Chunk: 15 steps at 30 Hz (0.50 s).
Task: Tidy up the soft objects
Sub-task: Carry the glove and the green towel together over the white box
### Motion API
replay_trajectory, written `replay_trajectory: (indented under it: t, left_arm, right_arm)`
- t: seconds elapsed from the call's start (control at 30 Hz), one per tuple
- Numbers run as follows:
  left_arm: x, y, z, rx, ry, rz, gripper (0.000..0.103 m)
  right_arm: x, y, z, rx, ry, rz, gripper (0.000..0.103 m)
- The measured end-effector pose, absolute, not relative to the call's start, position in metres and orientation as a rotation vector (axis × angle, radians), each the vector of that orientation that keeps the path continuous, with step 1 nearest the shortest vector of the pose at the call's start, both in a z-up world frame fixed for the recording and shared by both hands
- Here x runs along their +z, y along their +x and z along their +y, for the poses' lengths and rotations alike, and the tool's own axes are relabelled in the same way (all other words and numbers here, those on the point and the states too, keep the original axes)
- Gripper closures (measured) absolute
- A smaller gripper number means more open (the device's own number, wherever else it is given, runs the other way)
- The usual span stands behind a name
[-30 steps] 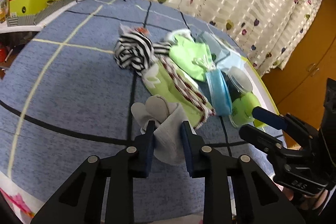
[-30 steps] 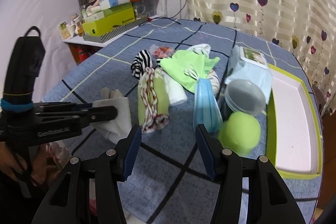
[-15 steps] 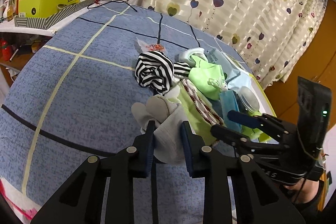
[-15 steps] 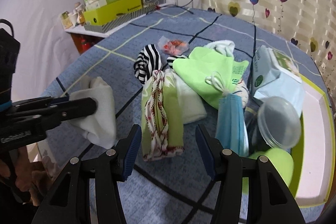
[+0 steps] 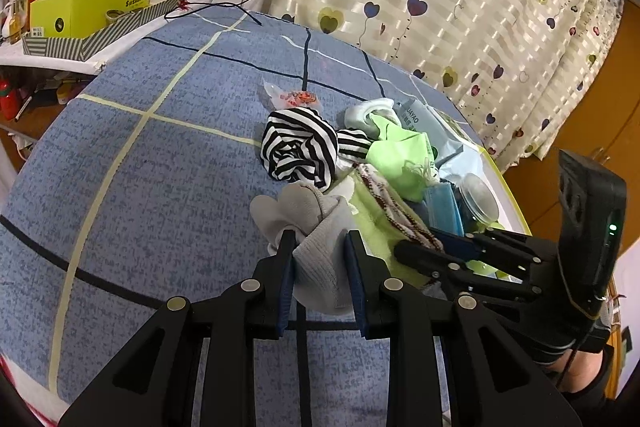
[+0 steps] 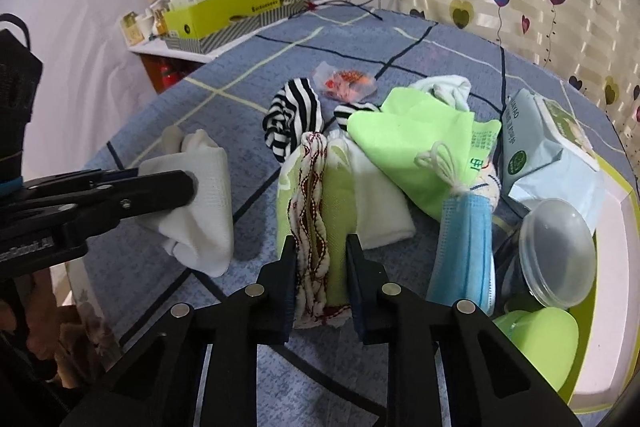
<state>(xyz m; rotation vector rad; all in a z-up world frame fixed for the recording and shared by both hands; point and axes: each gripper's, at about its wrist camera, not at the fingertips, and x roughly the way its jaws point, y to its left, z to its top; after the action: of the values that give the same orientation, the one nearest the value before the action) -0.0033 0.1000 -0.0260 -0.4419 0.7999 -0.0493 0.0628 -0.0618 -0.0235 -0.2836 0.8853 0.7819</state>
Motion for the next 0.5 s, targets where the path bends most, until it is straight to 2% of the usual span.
replay_trajectory:
  t: [0.5]
  left_arm:
    - [0.001, -0.018, 0.076, -0.050, -0.390, 0.751, 0.077]
  right_arm:
    - [0.018, 0.033, -0.097, 0.791, -0.216, 0.765, 0.082]
